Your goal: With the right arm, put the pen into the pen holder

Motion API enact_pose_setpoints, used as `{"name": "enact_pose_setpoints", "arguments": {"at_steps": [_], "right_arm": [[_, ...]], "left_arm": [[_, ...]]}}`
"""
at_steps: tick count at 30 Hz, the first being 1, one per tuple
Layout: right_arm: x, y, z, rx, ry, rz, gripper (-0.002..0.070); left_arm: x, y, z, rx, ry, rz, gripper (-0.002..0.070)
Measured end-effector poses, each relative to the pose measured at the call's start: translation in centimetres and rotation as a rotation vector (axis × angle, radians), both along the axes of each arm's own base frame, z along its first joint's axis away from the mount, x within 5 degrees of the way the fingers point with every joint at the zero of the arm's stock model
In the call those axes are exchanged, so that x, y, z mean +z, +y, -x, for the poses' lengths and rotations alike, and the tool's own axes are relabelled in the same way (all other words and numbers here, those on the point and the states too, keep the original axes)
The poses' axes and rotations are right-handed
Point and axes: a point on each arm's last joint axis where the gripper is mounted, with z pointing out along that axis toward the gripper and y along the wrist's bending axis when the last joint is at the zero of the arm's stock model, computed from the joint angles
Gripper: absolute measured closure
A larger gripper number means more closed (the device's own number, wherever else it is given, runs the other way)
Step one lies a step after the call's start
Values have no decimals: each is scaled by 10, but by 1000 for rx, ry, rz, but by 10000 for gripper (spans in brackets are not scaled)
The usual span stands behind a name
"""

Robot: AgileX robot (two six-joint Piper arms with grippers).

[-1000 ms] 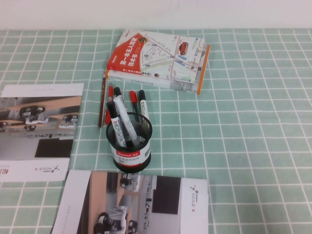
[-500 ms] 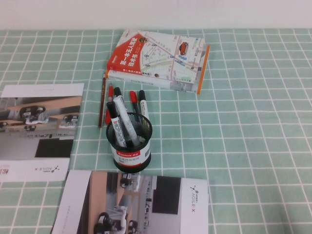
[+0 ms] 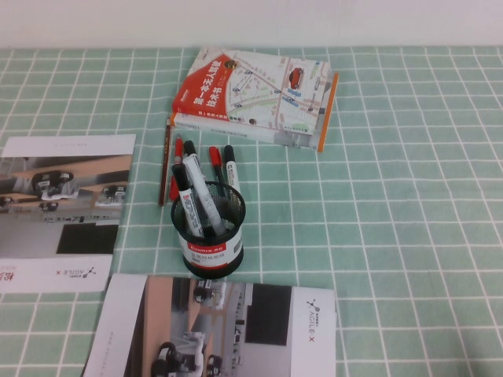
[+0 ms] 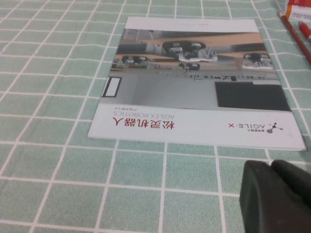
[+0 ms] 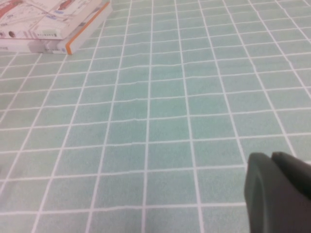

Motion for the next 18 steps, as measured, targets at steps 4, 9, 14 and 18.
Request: {"name": "enact_pose_setpoints", "arguments": {"at_steps": [4, 9, 14, 18], "right_arm": [[0, 0, 0, 7, -2, 29, 695], [0, 1, 0, 22, 2, 43, 695], [0, 2, 0, 40, -1, 67, 695], [-1, 2, 0, 42, 2, 71, 695]], "left_arm": [[0, 0, 0, 0, 0, 0, 679], [0, 0, 0, 0, 0, 0, 679], [0, 0, 0, 0, 0, 0, 679], [0, 0, 0, 0, 0, 0, 679]]}}
